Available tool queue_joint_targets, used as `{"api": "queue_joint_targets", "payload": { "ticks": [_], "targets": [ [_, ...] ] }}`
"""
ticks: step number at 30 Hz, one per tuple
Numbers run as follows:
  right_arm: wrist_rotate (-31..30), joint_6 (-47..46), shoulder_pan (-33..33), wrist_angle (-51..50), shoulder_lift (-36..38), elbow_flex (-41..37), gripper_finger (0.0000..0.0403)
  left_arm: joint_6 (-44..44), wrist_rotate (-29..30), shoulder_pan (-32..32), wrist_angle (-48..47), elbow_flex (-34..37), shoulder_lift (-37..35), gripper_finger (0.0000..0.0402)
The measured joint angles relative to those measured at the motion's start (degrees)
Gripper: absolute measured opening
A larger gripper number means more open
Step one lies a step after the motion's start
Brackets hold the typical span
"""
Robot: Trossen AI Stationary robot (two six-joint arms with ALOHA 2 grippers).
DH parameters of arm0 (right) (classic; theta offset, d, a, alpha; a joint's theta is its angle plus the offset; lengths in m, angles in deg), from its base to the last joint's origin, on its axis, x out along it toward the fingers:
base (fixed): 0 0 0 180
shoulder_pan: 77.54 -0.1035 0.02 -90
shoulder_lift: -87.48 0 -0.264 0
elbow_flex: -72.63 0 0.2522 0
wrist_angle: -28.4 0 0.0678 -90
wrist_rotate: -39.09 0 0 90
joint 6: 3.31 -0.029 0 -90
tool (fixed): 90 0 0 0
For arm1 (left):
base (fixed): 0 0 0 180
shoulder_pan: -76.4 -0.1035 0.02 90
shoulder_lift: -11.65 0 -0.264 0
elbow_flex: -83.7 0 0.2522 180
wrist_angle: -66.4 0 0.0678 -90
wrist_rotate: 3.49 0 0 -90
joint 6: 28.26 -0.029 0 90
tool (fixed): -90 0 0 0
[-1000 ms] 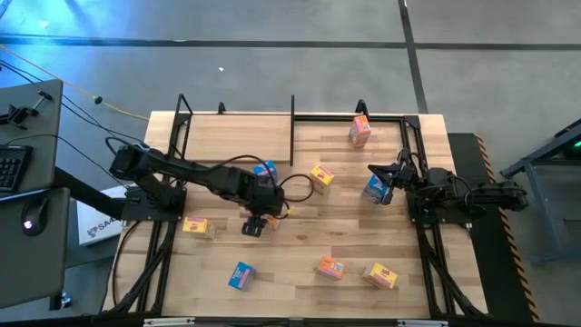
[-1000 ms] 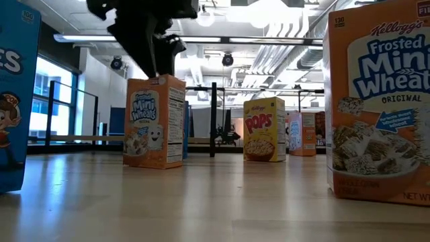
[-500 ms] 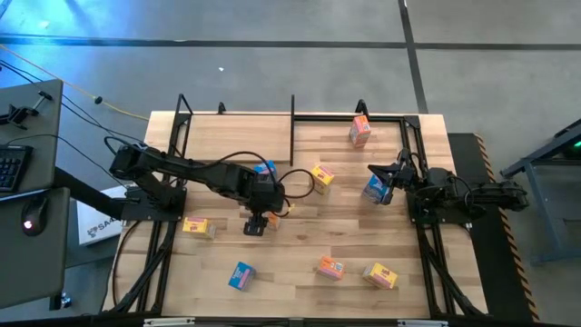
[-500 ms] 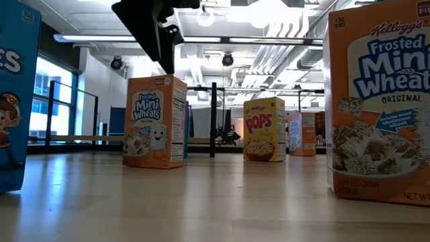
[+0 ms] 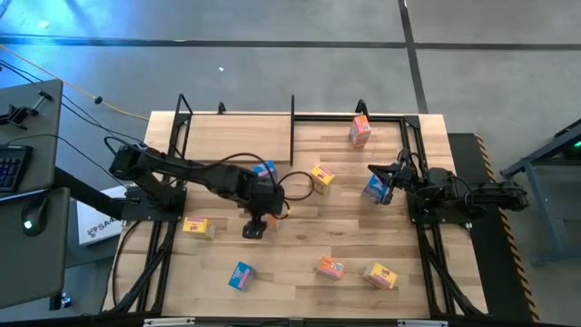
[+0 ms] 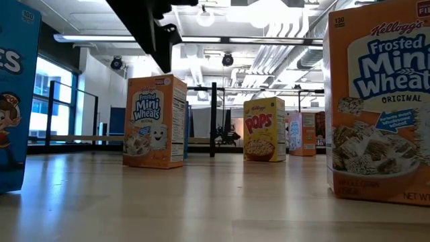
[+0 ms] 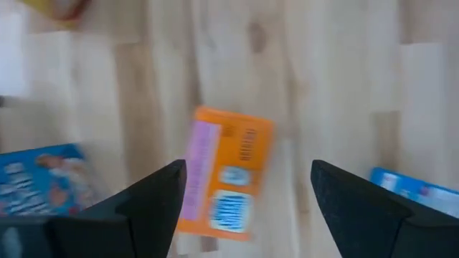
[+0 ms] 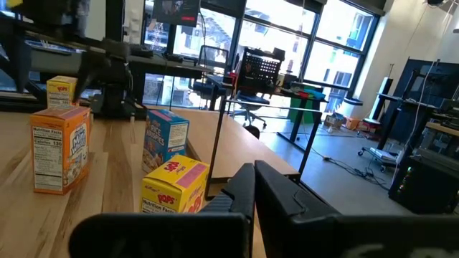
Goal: Stack cereal on shelf
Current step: Put the middle orange cereal box on the shelf
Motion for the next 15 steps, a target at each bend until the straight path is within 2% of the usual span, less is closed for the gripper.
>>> {"api": "queue_joint_targets", "payload": {
  "ticks": [4,15],
  "targets": [
    [0.0,0.02,-0.01,0.0,0.0,0.0,0.0,-2.35,4.64,0.53,0.09,-0.03,1.49,0.0294],
    [0.0,0.0,0.0,-0.02,0.0,0.0,0.0,-4.46,3.01,0.85,-0.83,-0.03,6.34,0.0294]
  ]
}}
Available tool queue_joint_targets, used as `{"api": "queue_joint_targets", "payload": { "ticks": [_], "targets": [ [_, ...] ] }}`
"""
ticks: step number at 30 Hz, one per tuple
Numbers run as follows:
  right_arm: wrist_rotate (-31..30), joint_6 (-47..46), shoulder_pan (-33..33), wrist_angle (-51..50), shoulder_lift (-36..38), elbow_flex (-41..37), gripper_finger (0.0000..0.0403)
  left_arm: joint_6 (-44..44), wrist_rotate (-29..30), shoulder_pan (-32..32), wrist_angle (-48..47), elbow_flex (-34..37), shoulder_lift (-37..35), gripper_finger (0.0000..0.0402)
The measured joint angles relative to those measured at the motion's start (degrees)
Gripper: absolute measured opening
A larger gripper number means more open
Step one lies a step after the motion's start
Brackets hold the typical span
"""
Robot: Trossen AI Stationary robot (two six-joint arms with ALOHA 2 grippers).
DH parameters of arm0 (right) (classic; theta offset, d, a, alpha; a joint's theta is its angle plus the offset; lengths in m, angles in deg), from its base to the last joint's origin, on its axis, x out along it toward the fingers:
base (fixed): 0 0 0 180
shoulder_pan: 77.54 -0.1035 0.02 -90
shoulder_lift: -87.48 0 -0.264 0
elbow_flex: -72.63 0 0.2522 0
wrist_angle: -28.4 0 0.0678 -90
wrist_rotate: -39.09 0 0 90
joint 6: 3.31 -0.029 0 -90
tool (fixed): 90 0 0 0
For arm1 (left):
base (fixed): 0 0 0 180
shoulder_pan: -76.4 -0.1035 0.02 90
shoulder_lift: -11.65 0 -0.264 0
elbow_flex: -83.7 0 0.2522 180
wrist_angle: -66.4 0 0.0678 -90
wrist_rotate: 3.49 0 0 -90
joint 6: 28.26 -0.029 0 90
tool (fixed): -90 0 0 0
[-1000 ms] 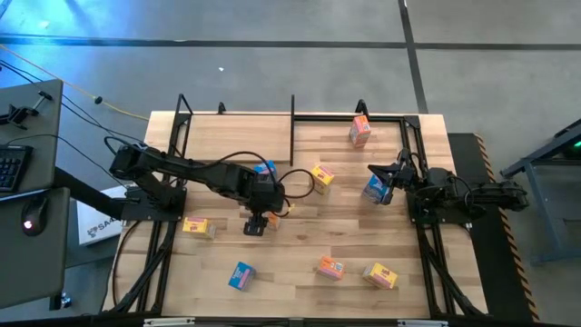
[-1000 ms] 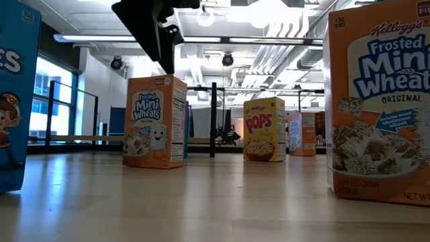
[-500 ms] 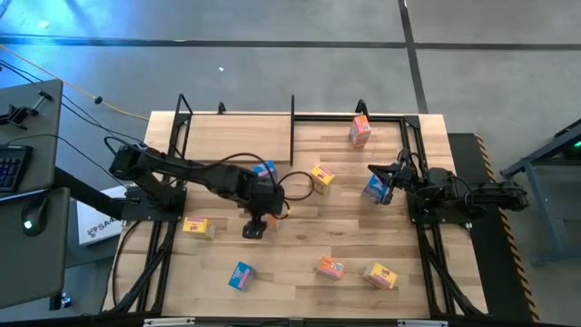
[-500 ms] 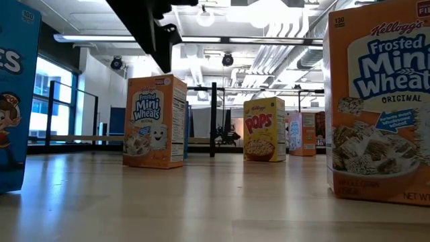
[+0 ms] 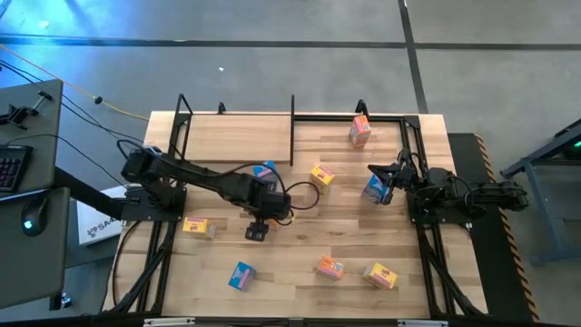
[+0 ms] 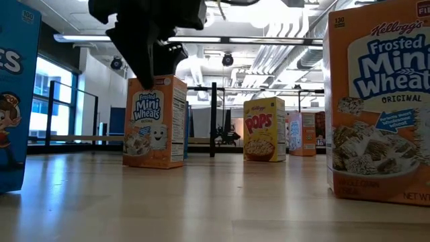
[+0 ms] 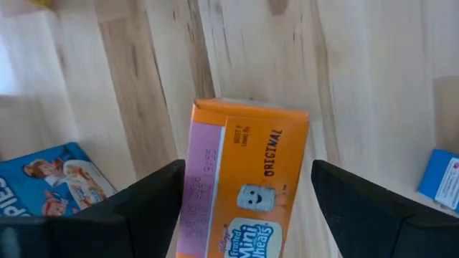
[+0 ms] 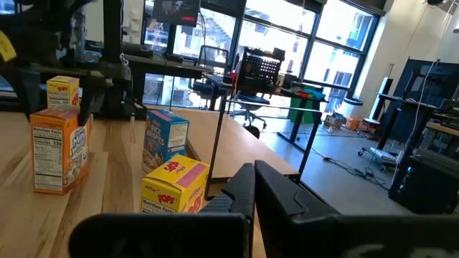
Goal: Stack cereal on shelf
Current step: Put the middle orange cereal box on the shelf
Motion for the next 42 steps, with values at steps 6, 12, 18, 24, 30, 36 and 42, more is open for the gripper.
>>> {"api": "queue_joint_targets", "payload": {
  "ticks": [6,12,18,24,30,36,42],
  "targets": [
    [0.0,0.0,-0.01,0.0,0.0,0.0,0.0,0.16,-0.01,-0.04,-1.82,0.0,0.97,0.0293],
    [0.0,0.02,-0.01,0.02,0.0,0.0,0.0,0.15,-0.01,-0.05,-2.08,0.0,0.88,0.0263],
    [0.0,0.0,-0.01,0.02,0.0,0.0,0.0,-1.0,-0.01,-0.13,-2.39,0.0,0.8,0.0214],
    [0.0,0.01,0.0,0.01,0.0,-0.01,0.0,-1.96,-0.12,-0.37,-3.79,0.02,-1.42,0.019],
    [0.0,0.0,0.01,0.0,-0.17,0.0,0.0,-1.96,-0.16,-3.09,-11.15,0.02,-7.48,0.0181],
    [0.0,0.02,-0.01,0.0,-0.39,-0.02,0.0,-4.09,0.56,-10.75,-18.44,0.0,-15.57,0.0179],
    [0.0,0.0,0.0,0.0,-0.44,-0.02,0.0,-12.2,4.51,-24.7,-22.28,-0.02,-21.4,0.0179]
  ]
}}
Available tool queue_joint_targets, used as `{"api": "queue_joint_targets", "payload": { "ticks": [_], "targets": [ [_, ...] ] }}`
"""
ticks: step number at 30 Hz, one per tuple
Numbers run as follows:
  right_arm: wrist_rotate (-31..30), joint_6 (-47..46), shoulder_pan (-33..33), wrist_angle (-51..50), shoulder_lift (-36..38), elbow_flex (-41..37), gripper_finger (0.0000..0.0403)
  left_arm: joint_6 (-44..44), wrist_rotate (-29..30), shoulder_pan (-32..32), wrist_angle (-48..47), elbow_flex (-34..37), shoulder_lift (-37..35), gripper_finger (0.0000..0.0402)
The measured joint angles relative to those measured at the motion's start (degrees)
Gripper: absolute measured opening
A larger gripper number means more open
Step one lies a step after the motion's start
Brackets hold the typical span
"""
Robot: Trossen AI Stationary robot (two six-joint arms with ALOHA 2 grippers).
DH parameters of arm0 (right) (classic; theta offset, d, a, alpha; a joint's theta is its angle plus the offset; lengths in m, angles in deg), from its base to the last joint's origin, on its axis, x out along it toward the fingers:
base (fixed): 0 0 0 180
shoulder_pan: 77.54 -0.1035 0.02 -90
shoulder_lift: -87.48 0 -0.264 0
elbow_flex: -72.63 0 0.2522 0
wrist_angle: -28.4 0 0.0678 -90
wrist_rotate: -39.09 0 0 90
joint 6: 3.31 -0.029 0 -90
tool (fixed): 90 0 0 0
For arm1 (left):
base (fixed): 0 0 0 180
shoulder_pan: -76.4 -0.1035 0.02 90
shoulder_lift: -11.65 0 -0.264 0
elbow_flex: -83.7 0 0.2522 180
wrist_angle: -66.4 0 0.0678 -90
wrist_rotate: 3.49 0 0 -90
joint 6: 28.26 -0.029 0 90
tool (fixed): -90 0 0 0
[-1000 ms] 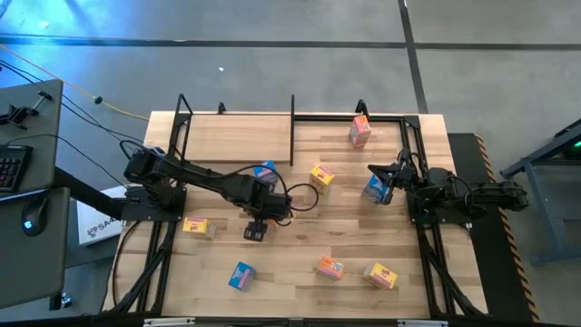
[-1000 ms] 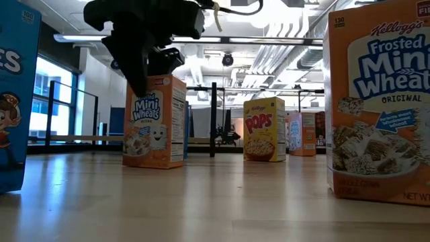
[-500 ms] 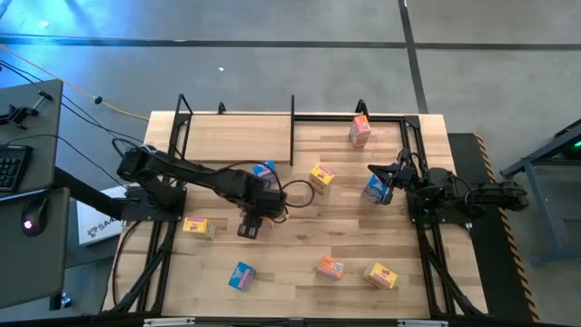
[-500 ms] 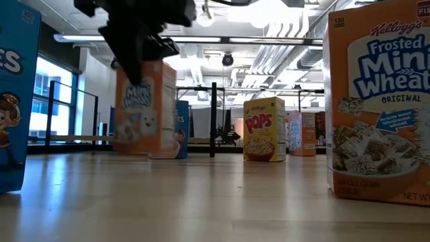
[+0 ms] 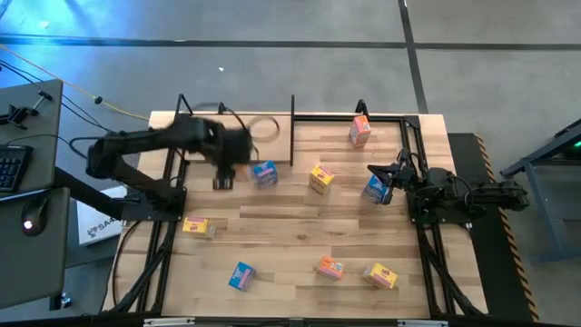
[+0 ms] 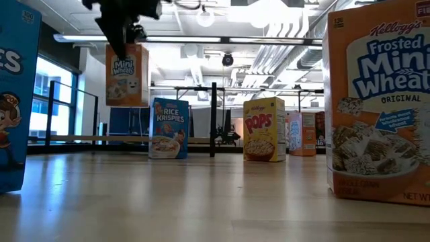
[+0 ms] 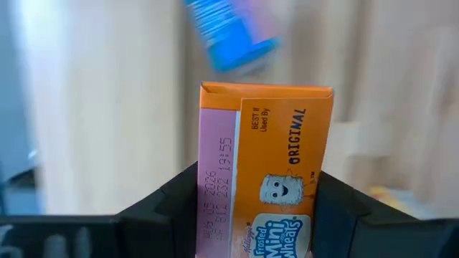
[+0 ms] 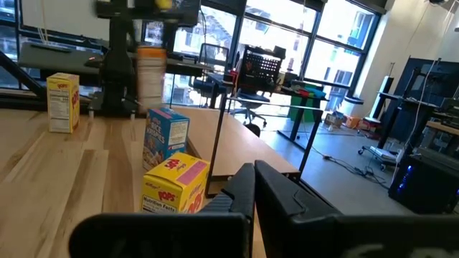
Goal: Stack cereal on shelf
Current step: Put the middle orange cereal box on the shelf
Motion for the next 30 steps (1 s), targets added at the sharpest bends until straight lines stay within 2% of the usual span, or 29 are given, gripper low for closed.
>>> {"api": "queue_joint_targets", "payload": {
  "ticks": [7,12,16,22,30],
  "targets": [
    [0.0,0.0,0.01,0.02,-0.04,0.02,0.0,-17.06,2.59,-19.5,2.53,0.0,0.47,0.0179],
    [0.0,0.01,0.0,0.01,-0.04,0.01,0.0,-26.94,3.19,-29.3,8.5,0.0,2.94,0.0179],
    [0.0,0.02,0.01,0.0,-0.04,0.0,0.0,-30.05,3.57,-35.39,9.57,0.0,6.34,0.0179],
    [0.0,0.02,-0.01,0.0,-0.04,0.0,0.0,-31.8,4.82,-40.11,11.36,0.02,11.1,0.0179],
    [0.0,0.0,-0.01,0.02,-0.04,0.0,0.0,-30.88,6.42,-39.92,10.98,0.02,11.9,0.0179]
  ]
}}
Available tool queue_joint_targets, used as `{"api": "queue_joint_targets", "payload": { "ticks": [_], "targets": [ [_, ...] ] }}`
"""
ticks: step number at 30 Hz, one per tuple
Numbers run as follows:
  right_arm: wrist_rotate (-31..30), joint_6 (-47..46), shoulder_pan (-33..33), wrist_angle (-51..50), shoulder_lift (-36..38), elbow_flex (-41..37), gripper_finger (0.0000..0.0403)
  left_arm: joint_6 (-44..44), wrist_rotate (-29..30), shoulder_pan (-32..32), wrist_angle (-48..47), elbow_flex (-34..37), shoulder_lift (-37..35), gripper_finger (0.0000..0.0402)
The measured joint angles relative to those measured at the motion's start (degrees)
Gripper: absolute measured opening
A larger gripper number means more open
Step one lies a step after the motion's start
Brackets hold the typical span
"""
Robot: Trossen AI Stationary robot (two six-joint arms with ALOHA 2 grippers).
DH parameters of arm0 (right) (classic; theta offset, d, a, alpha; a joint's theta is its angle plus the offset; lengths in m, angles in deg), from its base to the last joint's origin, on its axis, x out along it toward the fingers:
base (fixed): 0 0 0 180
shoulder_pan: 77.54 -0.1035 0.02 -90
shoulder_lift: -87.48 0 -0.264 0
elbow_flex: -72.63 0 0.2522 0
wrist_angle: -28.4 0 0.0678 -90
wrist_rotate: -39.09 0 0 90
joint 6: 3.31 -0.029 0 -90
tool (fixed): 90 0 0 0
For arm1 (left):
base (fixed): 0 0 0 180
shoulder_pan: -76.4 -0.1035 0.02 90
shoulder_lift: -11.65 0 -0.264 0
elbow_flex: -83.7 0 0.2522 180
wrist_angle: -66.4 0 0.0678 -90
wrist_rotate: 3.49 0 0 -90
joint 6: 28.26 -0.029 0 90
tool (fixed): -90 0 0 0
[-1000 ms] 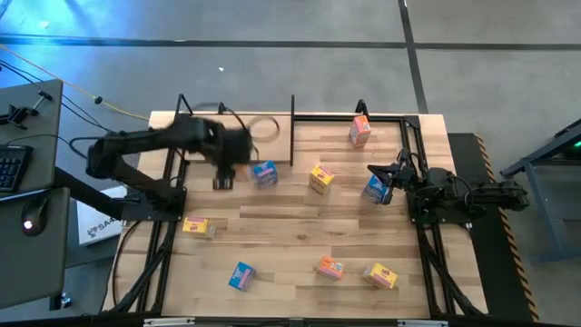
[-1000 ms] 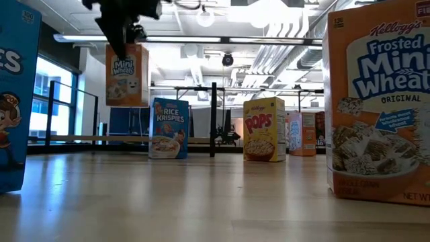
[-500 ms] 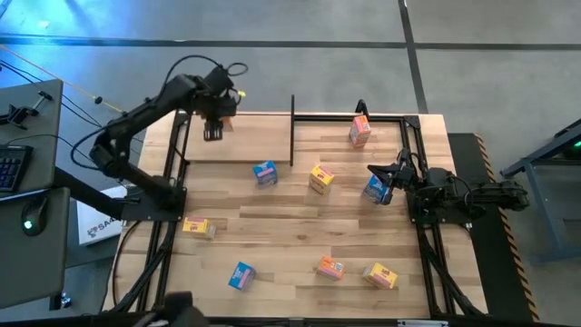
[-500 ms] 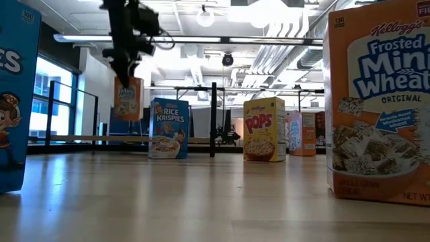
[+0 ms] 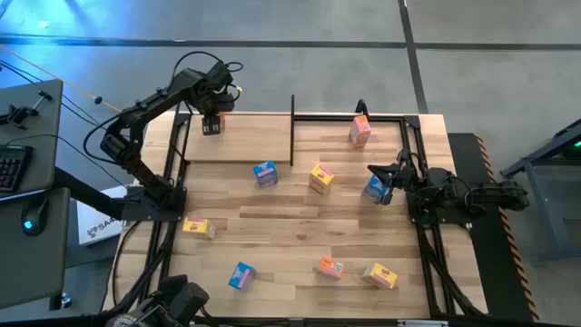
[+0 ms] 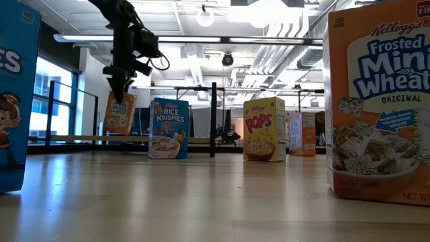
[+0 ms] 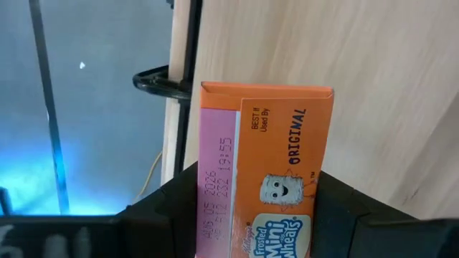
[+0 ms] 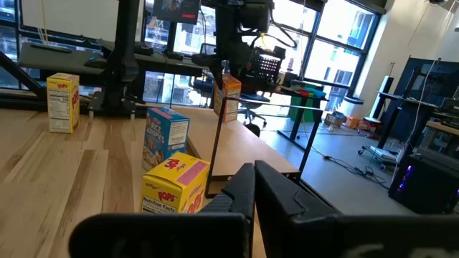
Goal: Stack cereal on shelf
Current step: Put the middle orange cereal box on the shelf
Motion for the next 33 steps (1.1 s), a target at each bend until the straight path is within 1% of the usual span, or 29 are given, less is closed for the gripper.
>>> {"api": "queue_joint_targets", "payload": {
  "ticks": [11,20,24,27,30,33],
  "targets": [
    [0.0,0.0,0.0,0.0,0.0,0.02,0.0,3.92,0.99,0.31,2.29,0.0,0.02,0.0179],
    [0.0,0.02,0.01,-0.02,0.0,0.01,0.0,11.08,0.87,0.41,4.8,0.0,0.02,0.0179],
    [0.0,0.0,0.02,-0.02,0.0,0.0,0.0,10.43,0.51,0.41,4.75,0.0,0.02,0.0179],
    [0.0,0.01,0.0,-0.01,0.0,0.01,0.0,11.31,-0.7,0.41,4.6,0.0,0.02,0.0179],
    [0.0,0.01,0.01,-0.01,0.0,0.0,0.0,10.69,-4.68,0.36,3.61,0.0,0.02,0.0179],
    [0.0,0.01,0.01,0.0,0.0,0.02,0.0,9.19,-6.17,-0.04,4.63,-0.01,0.22,0.0179]
  ]
}}
